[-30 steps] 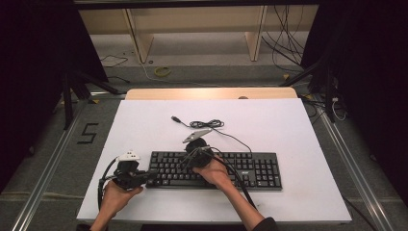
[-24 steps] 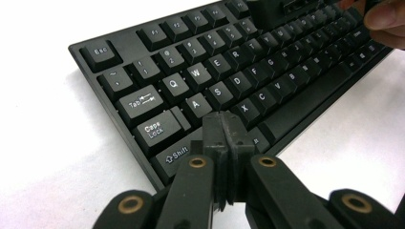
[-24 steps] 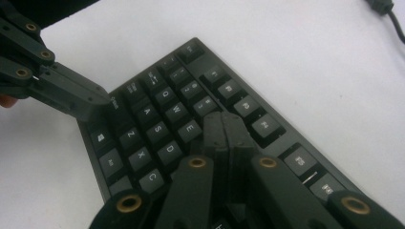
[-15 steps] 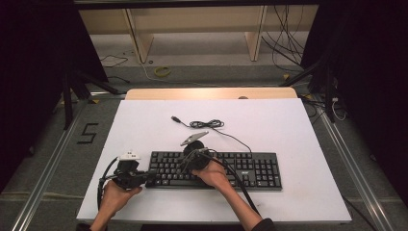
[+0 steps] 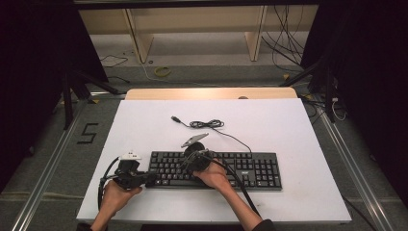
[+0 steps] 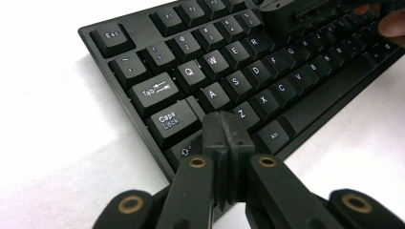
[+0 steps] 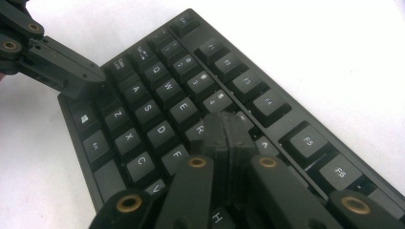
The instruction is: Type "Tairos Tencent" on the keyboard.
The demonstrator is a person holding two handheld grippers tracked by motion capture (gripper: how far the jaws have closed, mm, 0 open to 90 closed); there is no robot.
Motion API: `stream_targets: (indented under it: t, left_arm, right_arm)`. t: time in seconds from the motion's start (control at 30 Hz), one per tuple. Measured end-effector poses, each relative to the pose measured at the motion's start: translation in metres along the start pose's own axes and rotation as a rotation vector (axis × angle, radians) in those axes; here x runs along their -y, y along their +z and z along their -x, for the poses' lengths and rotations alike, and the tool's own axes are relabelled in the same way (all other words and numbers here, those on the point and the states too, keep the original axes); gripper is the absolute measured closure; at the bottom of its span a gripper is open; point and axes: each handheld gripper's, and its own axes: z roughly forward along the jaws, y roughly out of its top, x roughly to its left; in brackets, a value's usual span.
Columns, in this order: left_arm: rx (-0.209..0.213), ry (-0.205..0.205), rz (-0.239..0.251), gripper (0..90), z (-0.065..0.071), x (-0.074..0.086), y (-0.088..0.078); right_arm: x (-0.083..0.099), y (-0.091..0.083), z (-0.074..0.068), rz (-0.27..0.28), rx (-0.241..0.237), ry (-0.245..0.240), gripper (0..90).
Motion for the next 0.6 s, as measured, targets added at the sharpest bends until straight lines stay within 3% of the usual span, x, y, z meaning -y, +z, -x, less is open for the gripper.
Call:
stream_targets:
  t: [0.3,0.37,0.53,0.6]
  left_arm:
    - [-0.008,-0.009,-0.011,89.3,0.0011,-0.0001,0.004]
    - [-0.004,-0.014,-0.008,89.3,0.0007,0.0002,0.0039]
    - [-0.006,-0.012,-0.003,88.9,0.0012,-0.0004,0.003]
    - [0.007,-0.025,0.019,87.0,0.0009,-0.0011,0.0007]
  right_arm:
    - [0.0028,0.0025,-0.0013,-0.013,0.01,0.015,90.0]
    - [0.0024,0.0024,-0.004,-0.016,0.03,-0.006,90.0]
    - [0.0038,0.0001,-0.0014,0.008,0.008,0.043,90.0]
    - [0.0042,-0.0032,-0.0009,0.038,-0.004,0.05,86.0]
